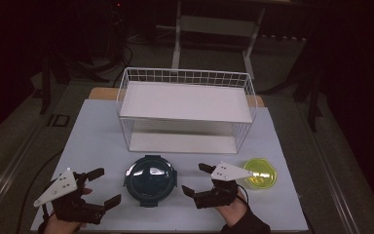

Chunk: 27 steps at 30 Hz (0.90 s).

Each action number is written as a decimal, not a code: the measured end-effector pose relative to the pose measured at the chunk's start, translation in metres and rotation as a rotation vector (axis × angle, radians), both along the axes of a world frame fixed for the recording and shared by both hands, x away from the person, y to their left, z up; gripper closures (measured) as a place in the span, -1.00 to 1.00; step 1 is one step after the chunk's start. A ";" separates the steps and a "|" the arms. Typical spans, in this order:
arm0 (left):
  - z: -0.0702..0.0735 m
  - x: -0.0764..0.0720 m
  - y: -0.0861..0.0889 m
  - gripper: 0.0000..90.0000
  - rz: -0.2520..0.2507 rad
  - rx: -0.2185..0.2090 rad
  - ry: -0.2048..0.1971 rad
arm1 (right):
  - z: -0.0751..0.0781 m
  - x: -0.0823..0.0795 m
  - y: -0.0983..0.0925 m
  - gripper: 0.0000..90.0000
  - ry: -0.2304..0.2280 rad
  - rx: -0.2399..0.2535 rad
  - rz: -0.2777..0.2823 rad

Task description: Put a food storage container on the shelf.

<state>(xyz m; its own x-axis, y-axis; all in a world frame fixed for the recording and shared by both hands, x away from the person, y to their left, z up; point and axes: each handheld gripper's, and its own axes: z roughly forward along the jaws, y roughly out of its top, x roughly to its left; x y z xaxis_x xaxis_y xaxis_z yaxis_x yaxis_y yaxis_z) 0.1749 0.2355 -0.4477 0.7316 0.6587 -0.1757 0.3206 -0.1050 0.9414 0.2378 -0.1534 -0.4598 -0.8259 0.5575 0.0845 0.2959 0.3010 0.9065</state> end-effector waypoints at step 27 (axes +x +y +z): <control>-0.036 0.073 -0.002 -1.00 0.000 0.027 0.419 | 0.013 -0.015 -0.011 -0.76 -0.052 0.003 -0.097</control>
<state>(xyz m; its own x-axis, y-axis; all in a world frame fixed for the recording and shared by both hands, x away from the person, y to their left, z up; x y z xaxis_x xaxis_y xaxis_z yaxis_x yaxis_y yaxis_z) 0.2479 0.2330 -0.4839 0.6005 0.6671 -0.4408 0.6755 -0.1283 0.7261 0.2231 -0.1644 -0.4469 -0.7712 0.6350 0.0448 0.2763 0.2706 0.9222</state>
